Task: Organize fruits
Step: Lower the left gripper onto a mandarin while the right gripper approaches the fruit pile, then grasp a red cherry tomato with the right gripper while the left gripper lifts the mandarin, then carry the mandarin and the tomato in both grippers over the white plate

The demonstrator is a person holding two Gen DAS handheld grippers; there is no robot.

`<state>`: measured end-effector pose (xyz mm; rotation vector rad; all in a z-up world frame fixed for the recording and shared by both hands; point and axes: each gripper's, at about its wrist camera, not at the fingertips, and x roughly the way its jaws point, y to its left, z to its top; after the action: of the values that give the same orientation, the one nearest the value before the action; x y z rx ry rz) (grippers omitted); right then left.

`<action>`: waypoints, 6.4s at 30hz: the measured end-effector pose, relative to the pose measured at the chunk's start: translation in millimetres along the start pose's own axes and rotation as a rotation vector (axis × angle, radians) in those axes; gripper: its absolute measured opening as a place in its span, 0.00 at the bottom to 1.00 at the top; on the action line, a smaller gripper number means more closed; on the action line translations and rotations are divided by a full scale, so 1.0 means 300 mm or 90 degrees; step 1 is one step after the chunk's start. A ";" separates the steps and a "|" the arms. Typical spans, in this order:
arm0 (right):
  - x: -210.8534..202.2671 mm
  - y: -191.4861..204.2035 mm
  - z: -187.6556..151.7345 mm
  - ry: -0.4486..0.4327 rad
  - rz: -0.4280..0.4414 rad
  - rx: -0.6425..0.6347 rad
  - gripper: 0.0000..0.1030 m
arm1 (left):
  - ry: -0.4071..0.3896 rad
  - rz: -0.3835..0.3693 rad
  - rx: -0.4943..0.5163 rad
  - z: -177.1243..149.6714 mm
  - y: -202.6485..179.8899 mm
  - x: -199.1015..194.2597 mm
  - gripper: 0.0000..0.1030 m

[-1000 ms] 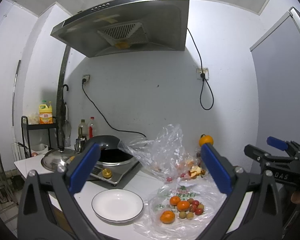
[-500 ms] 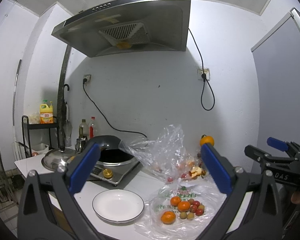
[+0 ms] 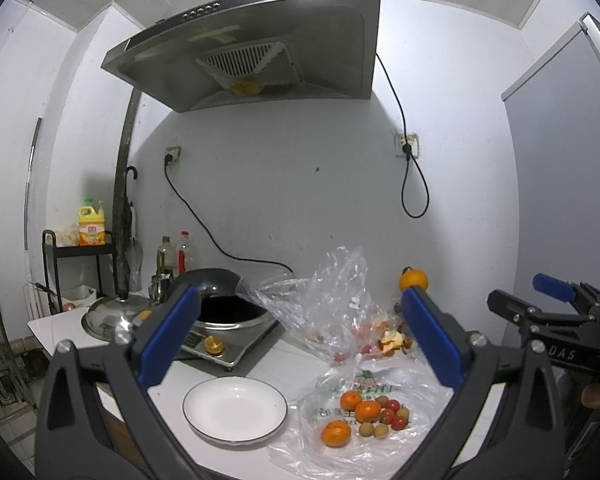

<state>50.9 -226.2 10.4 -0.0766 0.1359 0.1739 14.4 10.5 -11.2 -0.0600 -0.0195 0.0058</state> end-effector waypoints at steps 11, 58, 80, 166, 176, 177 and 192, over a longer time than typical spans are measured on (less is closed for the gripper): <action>0.053 -0.031 -0.057 0.022 0.001 0.002 0.93 | 0.030 -0.009 0.009 -0.046 -0.019 0.077 0.99; 0.501 -0.134 -0.472 0.273 0.041 0.000 0.67 | 0.331 -0.132 0.136 -0.649 -0.205 0.571 0.60; 0.602 -0.078 -0.576 0.383 0.122 -0.004 0.46 | 0.436 -0.133 0.120 -0.783 -0.180 0.700 0.51; 0.667 0.446 -0.332 0.282 0.245 -0.119 0.28 | 0.326 0.047 0.000 -0.569 0.396 0.598 0.45; 0.733 0.531 -0.343 0.269 0.295 -0.116 0.28 | 0.346 0.072 0.013 -0.639 0.452 0.682 0.45; 0.741 0.541 -0.344 0.270 0.297 -0.118 0.28 | 0.348 0.075 0.014 -0.646 0.461 0.692 0.45; 0.918 0.659 -0.406 0.325 0.312 -0.098 0.28 | 0.394 0.070 -0.012 -0.709 0.544 0.791 0.47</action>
<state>268.9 3.4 -161.5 -0.2409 0.6520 0.6545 254.9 162.3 -228.6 -0.0801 0.6022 0.0973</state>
